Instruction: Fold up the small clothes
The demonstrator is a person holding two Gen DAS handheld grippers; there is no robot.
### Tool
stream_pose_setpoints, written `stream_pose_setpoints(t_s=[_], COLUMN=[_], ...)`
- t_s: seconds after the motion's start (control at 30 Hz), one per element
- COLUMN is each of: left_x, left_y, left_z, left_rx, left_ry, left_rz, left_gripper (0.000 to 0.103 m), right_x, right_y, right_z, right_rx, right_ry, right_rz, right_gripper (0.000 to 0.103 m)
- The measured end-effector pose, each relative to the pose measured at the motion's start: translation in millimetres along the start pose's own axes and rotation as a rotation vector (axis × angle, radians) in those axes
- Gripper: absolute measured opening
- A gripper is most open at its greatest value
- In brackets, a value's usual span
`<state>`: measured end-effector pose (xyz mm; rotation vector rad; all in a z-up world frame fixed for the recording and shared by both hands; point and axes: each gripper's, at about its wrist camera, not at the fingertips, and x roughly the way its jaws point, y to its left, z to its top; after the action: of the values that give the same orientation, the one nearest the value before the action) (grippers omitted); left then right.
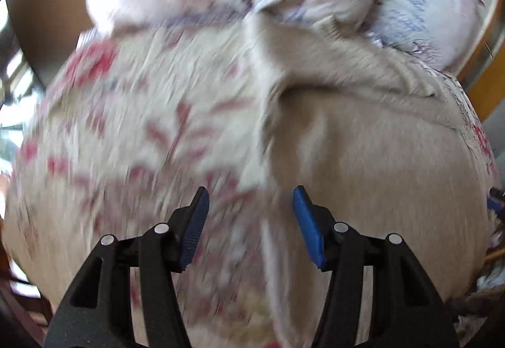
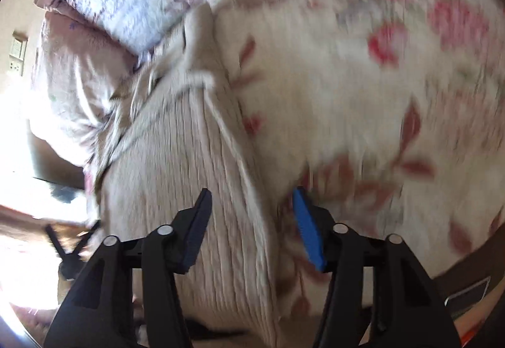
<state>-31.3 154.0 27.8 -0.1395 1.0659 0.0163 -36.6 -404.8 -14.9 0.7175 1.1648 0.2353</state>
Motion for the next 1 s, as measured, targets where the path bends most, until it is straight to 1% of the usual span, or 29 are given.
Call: stream_pose_setpoints(t_s=[0.03, 0.07, 0.1, 0.13, 0.17, 0.2, 0.23, 0.27, 0.3, 0.37, 0.4, 0.5, 0.53, 0.6, 0.67, 0.7, 0.73, 0.77, 0.8, 0.83, 0.87, 0.9, 0.93, 0.97, 1.0], left_x=[0, -6, -9, -12, -14, -16, -18, -19, -20, -19, -15, -11, -11, -10, -13, -12, -9, -3, 5, 18, 28, 38, 45, 49, 49], left_y=[7, 10, 10, 9, 7, 6, 6, 4, 1, 0, 0, -1, -3, -4, 2, 6, 10, 15, 17, 20, 19, 20, 24, 30, 36], left_z=[-10, -20, -27, -32, -37, -43, -49, -55, -59, -63, -64, -58, -51, -25, 22, 48, 71, 98, 120, 142, 156, 165, 169, 167, 161], left_rx=[-0.031, -0.052, -0.068, -0.08, -0.096, -0.117, -0.126, -0.126, -0.13, -0.142, -0.152, -0.148, -0.139, -0.134, -0.145, -0.166, -0.192, -0.229, -0.263, -0.3, -0.325, -0.353, -0.391, -0.43, -0.447], left_ry=[0.023, 0.012, 0.025, 0.031, 0.049, 0.069, 0.089, 0.103, 0.124, 0.159, 0.194, 0.241, 0.246, 0.203, 0.098, 0.039, -0.012, -0.069, -0.104, -0.126, -0.124, -0.11, -0.09, -0.083, -0.089], left_rz=[-0.026, -0.049, -0.087, -0.126, -0.181, -0.23, -0.267, -0.282, -0.299, -0.326, -0.35, -0.391, -0.42, -0.493, -0.547, -0.568, -0.584, -0.594, -0.583, -0.547, -0.52, -0.504, -0.495, -0.467, -0.451], left_gripper=[0.055, 0.055, 0.055, 0.053, 0.051, 0.046, 0.041, 0.039, 0.031, 0.024, 0.01, 0.009, 0.008, 0.008, 0.008, 0.008, 0.008, 0.009, 0.013, 0.015, 0.017, 0.023, 0.038, 0.05, 0.064], right_x=[0, 3, 5, 10, 13, 15, 17, 19, 20, 20, 20, 22, 19, 16, 14, 15, 17, 20, 25, 34, 42, 50, 55, 55, 56], right_y=[0, -2, -4, -7, -7, -8, -8, -6, -5, 2, 7, 22, 24, 32, 48, 59, 65, 73, 78, 84, 86, 86, 86, 85, 85], right_z=[-4, -9, -13, -18, -23, -28, -32, -35, -36, -34, -32, -19, -11, 6, 38, 64, 79, 101, 121, 143, 154, 165, 167, 165, 159], right_rx=[0.007, 0.023, 0.034, 0.049, 0.056, 0.063, 0.072, 0.073, 0.073, 0.059, 0.051, 0.021, 0.024, 0.031, 0.019, 0.007, 0.006, 0.016, 0.036, 0.072, 0.104, 0.143, 0.176, 0.191, 0.183], right_ry=[0.022, 0.07, 0.104, 0.161, 0.196, 0.227, 0.255, 0.273, 0.287, 0.288, 0.28, 0.237, 0.206, 0.15, 0.061, 0.0, -0.037, -0.095, -0.146, -0.201, -0.226, -0.235, -0.233, -0.236, -0.234], right_rz=[0.034, 0.084, 0.117, 0.167, 0.194, 0.223, 0.26, 0.282, 0.3, 0.336, 0.348, 0.38, 0.407, 0.446, 0.494, 0.506, 0.507, 0.502, 0.488, 0.444, 0.421, 0.396, 0.366, 0.356, 0.349], right_gripper=[0.051, 0.047, 0.042, 0.036, 0.033, 0.03, 0.024, 0.021, 0.013, 0.01, 0.009, 0.008, 0.008, 0.008, 0.008, 0.008, 0.008, 0.008, 0.008, 0.014, 0.023, 0.053, 0.074, 0.075, 0.077])
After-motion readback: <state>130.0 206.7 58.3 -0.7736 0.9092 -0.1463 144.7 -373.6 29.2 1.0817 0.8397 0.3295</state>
